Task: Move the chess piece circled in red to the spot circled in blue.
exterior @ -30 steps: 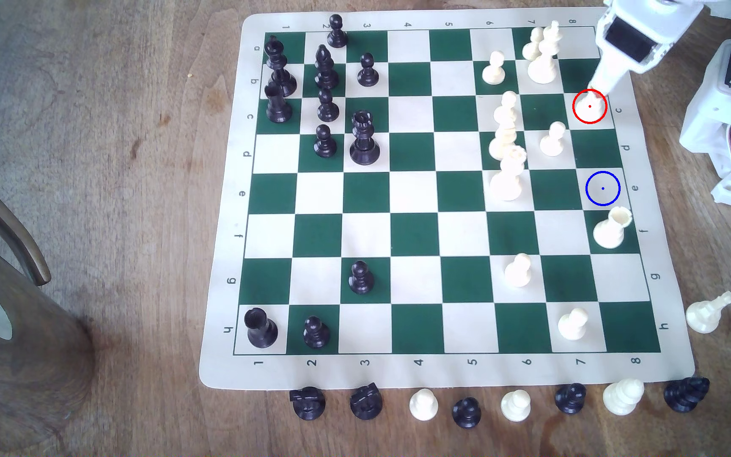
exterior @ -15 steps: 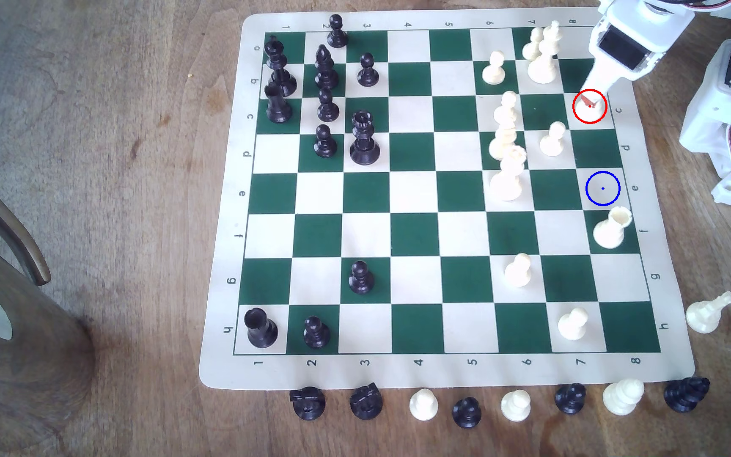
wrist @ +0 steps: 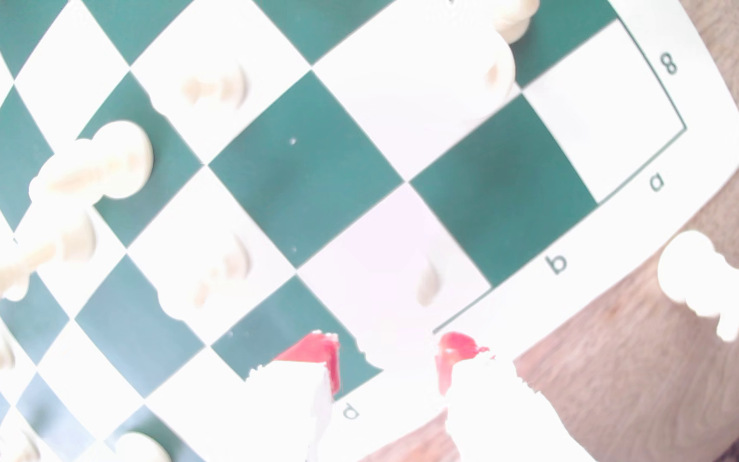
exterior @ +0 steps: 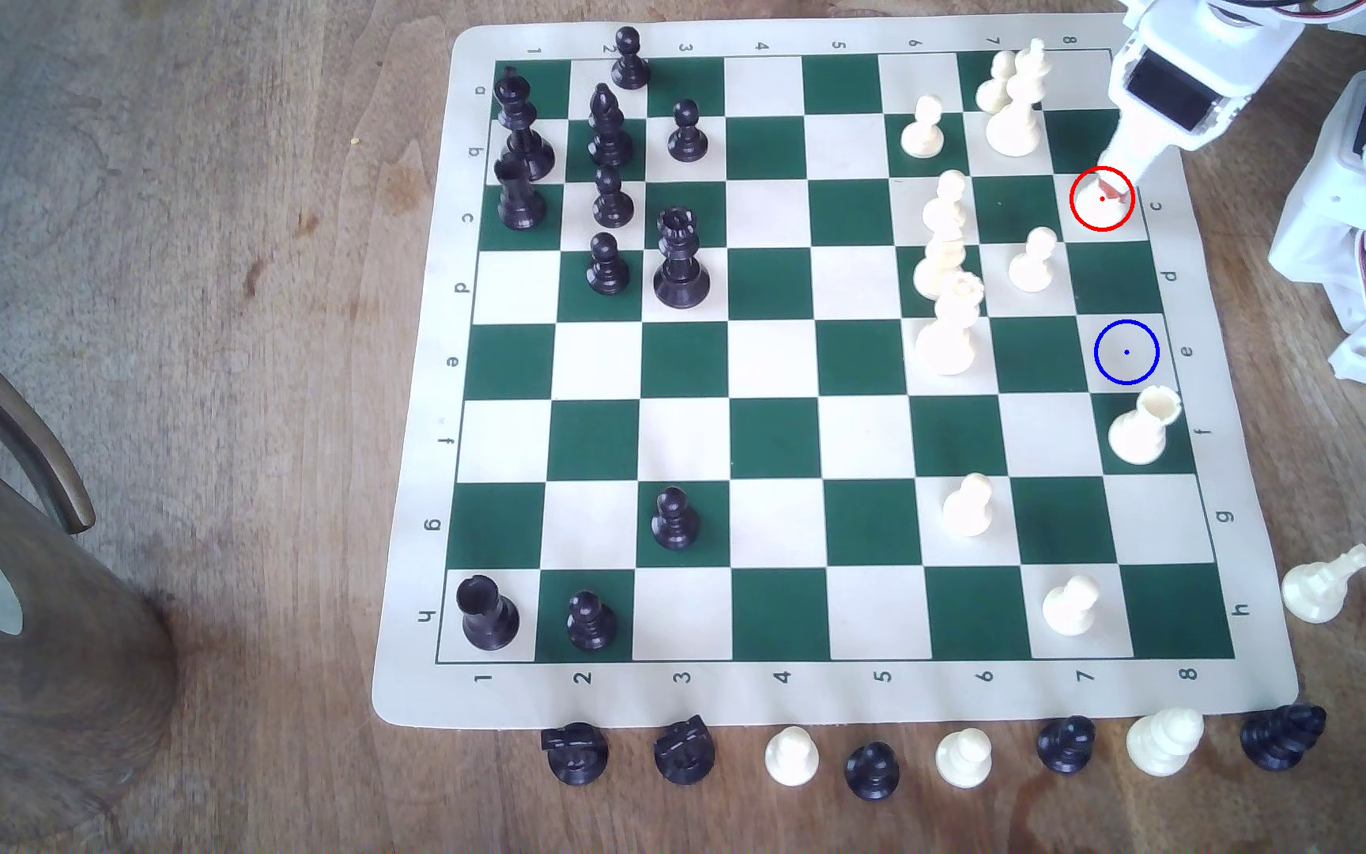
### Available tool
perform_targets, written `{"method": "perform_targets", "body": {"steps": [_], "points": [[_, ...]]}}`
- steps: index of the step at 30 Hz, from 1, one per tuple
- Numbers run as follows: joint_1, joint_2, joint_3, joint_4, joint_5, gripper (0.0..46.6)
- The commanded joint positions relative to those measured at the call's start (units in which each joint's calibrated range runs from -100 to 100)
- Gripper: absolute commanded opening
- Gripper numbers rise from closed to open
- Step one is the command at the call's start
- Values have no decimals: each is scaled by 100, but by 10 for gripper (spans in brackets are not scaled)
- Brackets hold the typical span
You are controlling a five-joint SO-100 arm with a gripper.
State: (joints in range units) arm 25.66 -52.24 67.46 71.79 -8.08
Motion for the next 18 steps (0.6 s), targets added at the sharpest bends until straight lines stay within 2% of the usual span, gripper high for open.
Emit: {"method": "perform_targets", "body": {"steps": [1, 18], "points": [[27, -132, -38, -54, 68, 113], [214, -107, 552, -898, 166, 117]]}}
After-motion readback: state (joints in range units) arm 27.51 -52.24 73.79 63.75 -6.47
